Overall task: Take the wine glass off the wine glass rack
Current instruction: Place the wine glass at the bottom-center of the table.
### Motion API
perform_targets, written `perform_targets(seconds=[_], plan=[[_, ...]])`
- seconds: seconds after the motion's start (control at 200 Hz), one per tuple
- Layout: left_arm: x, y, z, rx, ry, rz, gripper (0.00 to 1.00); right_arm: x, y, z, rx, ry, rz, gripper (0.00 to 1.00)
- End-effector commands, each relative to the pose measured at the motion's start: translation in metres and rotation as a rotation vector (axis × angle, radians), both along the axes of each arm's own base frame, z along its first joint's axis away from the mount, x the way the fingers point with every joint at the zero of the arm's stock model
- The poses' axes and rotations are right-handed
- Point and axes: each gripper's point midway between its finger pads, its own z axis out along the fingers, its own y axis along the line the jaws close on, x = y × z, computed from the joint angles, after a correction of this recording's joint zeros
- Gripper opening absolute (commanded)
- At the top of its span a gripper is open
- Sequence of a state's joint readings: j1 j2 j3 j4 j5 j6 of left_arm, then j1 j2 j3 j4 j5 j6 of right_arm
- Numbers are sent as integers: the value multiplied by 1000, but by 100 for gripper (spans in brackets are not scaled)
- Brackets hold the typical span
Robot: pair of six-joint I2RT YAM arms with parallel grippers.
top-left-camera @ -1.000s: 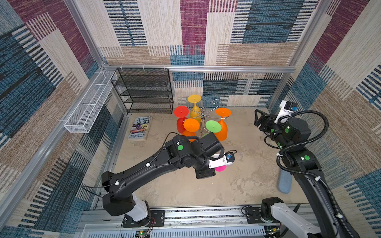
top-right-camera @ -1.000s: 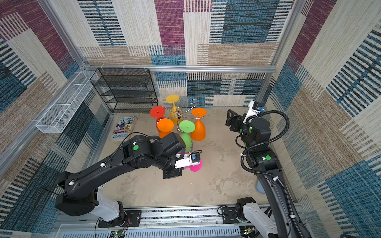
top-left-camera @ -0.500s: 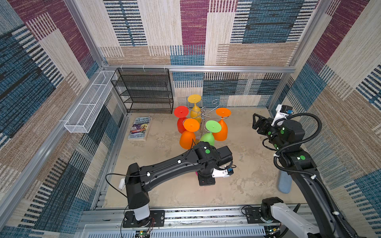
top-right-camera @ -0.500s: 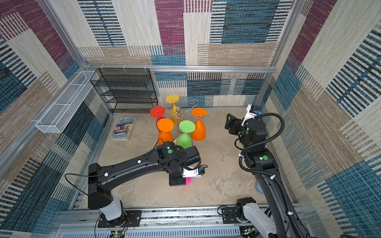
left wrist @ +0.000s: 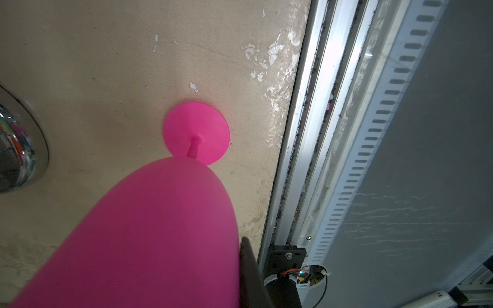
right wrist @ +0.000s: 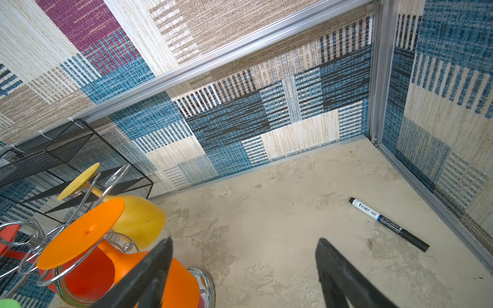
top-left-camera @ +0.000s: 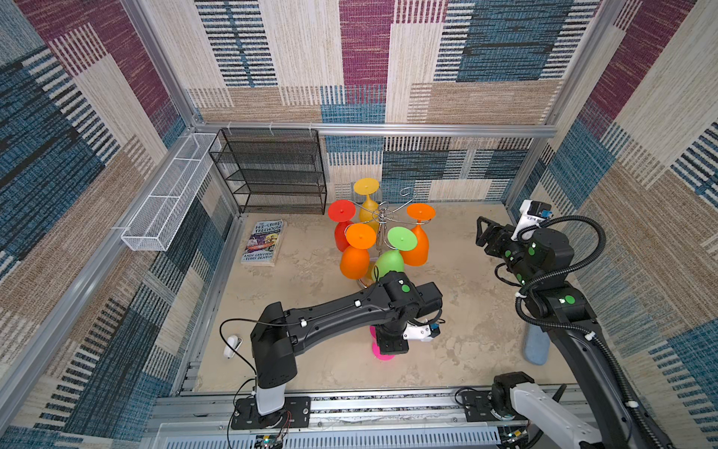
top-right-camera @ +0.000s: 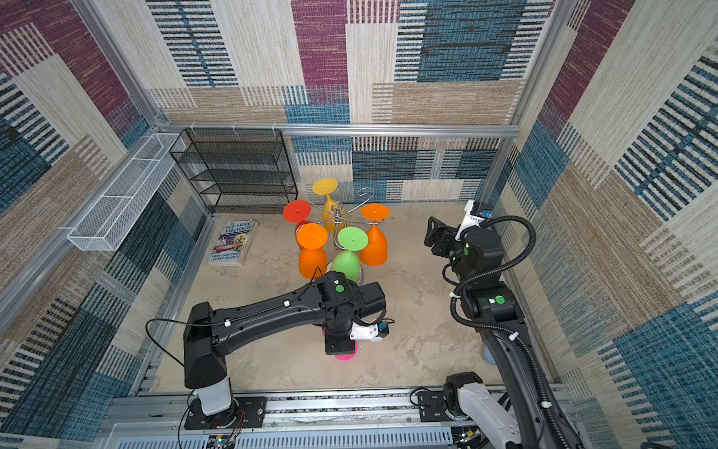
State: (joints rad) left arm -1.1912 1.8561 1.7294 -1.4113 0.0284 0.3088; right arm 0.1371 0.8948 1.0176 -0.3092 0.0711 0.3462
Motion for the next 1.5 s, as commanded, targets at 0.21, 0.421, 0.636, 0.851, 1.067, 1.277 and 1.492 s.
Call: perform_targets(seconds=[0.21, 0.421, 0.636, 0.851, 1.067, 1.277, 1.492], plan=[[6, 3, 0, 27, -29, 20, 15, -1, -1, 4, -16, -23, -4, 85], [9, 2, 13, 0, -58, 26, 25, -2, 1, 2, -10, -20, 9, 85], [14, 0, 67, -143, -148, 40, 33, -11, 18, 17, 19, -69, 113, 85], [14, 11, 144, -361, -291, 60, 34, -26, 53, 40, 119, -125, 323, 83], [36, 33, 215, -623, -546, 161, 34, -40, 94, 54, 271, -141, 581, 79], [44, 71, 278, -968, -767, 291, 48, -42, 113, 55, 380, -106, 709, 76], [58, 130, 312, -1141, -1035, 466, 77, -33, 121, 36, 463, -33, 749, 73]])
